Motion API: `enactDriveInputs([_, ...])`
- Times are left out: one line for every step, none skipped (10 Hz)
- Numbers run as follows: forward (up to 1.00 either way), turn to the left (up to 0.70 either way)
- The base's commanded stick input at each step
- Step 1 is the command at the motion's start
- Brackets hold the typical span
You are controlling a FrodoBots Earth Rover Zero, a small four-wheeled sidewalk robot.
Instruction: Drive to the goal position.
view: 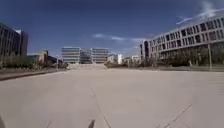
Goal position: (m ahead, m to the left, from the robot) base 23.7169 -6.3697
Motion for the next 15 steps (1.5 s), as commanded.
enactDriveInputs([0.6,-0.01])
enactDriveInputs([0.6,-0.01])
enactDriveInputs([0.6,-0.01])
enactDriveInputs([0.6,-0.01])
enactDriveInputs([0.6,-0.01])
enactDriveInputs([0.6,-0.01])
enactDriveInputs([0.6,-0.01])
enactDriveInputs([0.6,-0.01])
enactDriveInputs([0.6,-0.01])
enactDriveInputs([0.6,-0.01])
enactDriveInputs([0.6,-0.01])
enactDriveInputs([0.6,-0.01])
enactDriveInputs([0.6,-0.01])
enactDriveInputs([0.6,-0.01])
enactDriveInputs([0.6,-0.01])
